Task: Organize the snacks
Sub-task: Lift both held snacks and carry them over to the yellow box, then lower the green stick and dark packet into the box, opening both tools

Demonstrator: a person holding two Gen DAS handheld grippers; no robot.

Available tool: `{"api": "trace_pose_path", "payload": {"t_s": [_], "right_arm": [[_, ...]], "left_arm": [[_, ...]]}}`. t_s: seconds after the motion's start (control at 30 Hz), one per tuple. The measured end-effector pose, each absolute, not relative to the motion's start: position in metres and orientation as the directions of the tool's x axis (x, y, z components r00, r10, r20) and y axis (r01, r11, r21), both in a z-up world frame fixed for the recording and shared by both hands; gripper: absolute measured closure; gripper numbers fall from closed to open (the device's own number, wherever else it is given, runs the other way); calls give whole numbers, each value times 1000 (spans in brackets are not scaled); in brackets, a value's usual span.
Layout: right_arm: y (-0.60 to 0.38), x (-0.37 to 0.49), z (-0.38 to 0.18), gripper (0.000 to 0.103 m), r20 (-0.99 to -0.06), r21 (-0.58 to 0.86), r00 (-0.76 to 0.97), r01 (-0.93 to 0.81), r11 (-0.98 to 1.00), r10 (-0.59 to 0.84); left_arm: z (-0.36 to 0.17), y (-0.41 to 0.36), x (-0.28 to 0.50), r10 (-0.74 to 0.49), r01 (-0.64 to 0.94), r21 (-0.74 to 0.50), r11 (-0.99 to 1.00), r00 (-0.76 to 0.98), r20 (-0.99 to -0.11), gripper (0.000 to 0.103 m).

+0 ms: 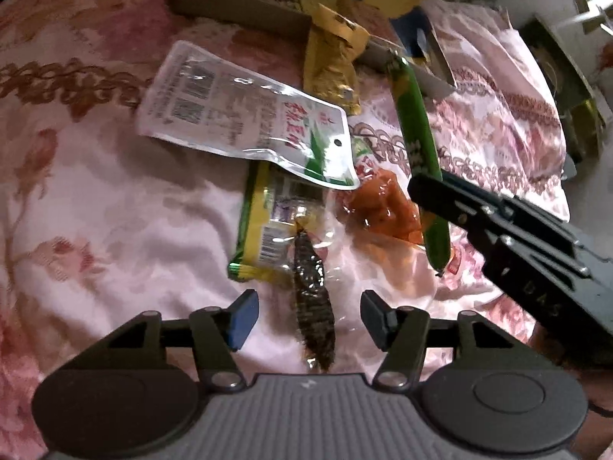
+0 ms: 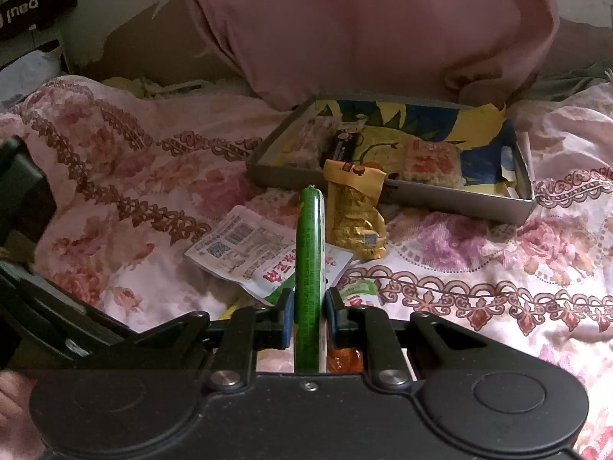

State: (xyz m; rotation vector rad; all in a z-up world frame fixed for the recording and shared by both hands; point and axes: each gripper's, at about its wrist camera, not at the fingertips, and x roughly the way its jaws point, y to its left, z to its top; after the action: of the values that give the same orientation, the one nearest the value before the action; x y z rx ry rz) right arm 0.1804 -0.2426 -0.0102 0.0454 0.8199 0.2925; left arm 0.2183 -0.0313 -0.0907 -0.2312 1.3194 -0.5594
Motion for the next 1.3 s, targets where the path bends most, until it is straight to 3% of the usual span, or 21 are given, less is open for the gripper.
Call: {"api": "trace_pose_path", "payload": {"t_s": [0.07, 0.27, 0.3, 0.33, 0.73, 1.3], "right_arm": [[-244, 181, -9, 84, -710, 157, 648, -235, 959, 276], [-247, 182, -7, 84, -704, 168, 654, -223, 960, 275], [-248, 182, -7, 84, -703, 169, 656, -223, 960, 276], [-248, 182, -7, 84, -700, 170, 658, -222, 960, 276], [-262, 181, 4, 84, -668, 195, 693, -186, 963, 269], [-317, 228, 21, 84, -540, 252, 816, -74, 965, 204]], "left_arm": [[-92, -35, 216, -507, 273, -460, 845, 135, -851, 69], [-84, -27, 206, -515, 262, -468, 844, 154, -843, 75], [-81, -25, 204, -520, 264, -471, 842, 164, -838, 79], [-77, -23, 201, -534, 263, -484, 834, 170, -828, 90], [-56, -10, 198, -635, 247, -587, 771, 233, -736, 90], [12, -65, 291, -601, 308, -524, 795, 517, -609, 90]]}}
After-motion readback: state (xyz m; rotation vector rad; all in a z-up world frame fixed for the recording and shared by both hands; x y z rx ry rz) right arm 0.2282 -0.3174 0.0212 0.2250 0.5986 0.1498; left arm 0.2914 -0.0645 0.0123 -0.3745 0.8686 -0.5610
